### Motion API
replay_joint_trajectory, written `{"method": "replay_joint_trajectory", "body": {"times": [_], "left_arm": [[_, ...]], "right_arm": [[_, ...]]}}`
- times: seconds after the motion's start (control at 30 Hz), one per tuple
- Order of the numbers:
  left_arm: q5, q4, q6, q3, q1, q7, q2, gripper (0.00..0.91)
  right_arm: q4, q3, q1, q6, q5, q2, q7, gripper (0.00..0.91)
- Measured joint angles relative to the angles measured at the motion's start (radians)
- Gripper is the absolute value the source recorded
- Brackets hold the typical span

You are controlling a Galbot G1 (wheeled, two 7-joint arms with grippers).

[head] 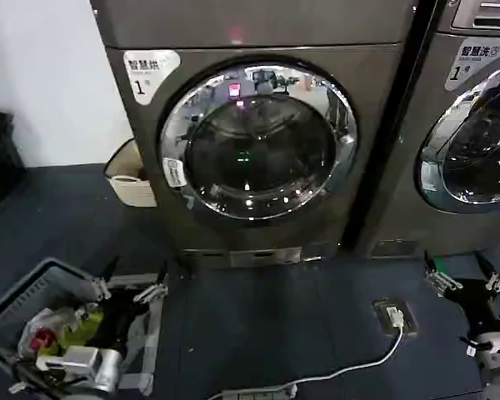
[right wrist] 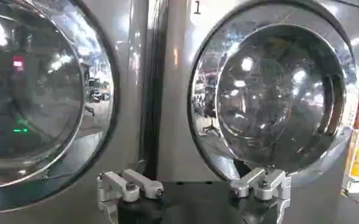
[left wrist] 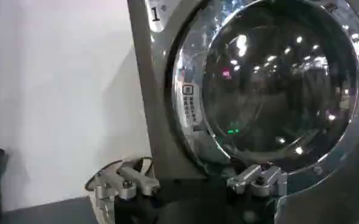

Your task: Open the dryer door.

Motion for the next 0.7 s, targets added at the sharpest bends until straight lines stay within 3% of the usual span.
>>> {"method": "replay_joint_trajectory", "body": {"times": [0.27, 0.7], "left_arm": [[-0.006, -0.012, 0.000, 0.000, 0.007, 0.010, 0.009, 0.907], [-0.021, -0.050, 0.013, -0.001, 0.023, 0.014, 0.013, 0.907]], "right_arm": [[-0.052, -0.053, 0.059, 0.004, 0.088, -0.077, -0.064, 0.907], [-0.126, -0.290, 0.260, 0.027, 0.151, -0.257, -0.157, 0.907]]}}
